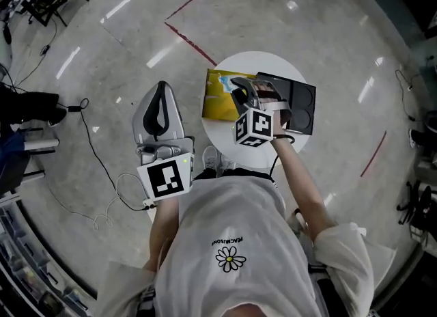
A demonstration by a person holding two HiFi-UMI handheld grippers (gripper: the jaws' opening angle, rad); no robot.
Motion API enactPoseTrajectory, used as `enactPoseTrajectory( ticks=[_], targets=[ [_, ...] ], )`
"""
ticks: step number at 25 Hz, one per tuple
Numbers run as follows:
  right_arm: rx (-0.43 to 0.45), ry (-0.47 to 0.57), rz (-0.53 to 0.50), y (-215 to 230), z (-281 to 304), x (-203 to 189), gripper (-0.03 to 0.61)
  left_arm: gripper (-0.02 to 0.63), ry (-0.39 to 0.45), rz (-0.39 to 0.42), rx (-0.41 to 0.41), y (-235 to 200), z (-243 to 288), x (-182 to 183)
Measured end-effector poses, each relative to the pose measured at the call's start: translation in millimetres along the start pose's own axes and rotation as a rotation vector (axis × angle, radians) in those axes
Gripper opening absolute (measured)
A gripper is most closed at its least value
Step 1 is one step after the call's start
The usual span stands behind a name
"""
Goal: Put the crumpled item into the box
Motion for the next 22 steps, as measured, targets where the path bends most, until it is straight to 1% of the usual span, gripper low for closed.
enactPoseTrajectory(
  ticks=[3,5,7,9,12,15,17,20,21,22],
  targets=[
    [0.127,-0.084,-0.106,-20,44,-19,0.054,-0.002,-0.017,0.012,0.031,-2,-6,-2],
    [0.204,-0.143,-0.14,-34,70,-33,0.055,-0.002,-0.033,0.024,0.055,-6,-10,-3],
    [0.249,-0.208,-0.156,-45,91,-44,0.057,-0.002,-0.05,0.041,0.085,-11,-15,-4],
    [0.256,-0.26,-0.157,-53,107,-53,0.057,-0.002,-0.071,0.05,0.116,-17,-18,-6],
    [0.241,-0.318,-0.165,-64,124,-61,0.06,-0.002,-0.097,0.057,0.149,-23,-22,-10],
    [0.223,-0.349,-0.18,-72,134,-64,0.06,-0.002,-0.115,0.075,0.18,-29,-28,-11],
    [0.227,-0.351,-0.178,-76,138,-63,0.069,-0.002,-0.121,0.084,0.195,-32,-30,-12],
    [0.286,-0.332,-0.137,-83,142,-63,0.112,-0.002,-0.136,0.088,0.21,-34,-31,-15],
    [0.313,-0.326,-0.105,-84,143,-63,0.138,-0.002,-0.141,0.086,0.211,-35,-30,-16],
    [0.336,-0.321,-0.061,-85,144,-64,0.145,-0.002,-0.144,0.086,0.211,-35,-30,-17]
  ],
)
Point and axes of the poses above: the fingertips, and each gripper's own axes: z forward along the fingers, y to its right, x out of its top, the point moved 8 cm from there along -z, backward along the fingers, and after that the axes turned 7 degrees about x, right-handed, at the moved point
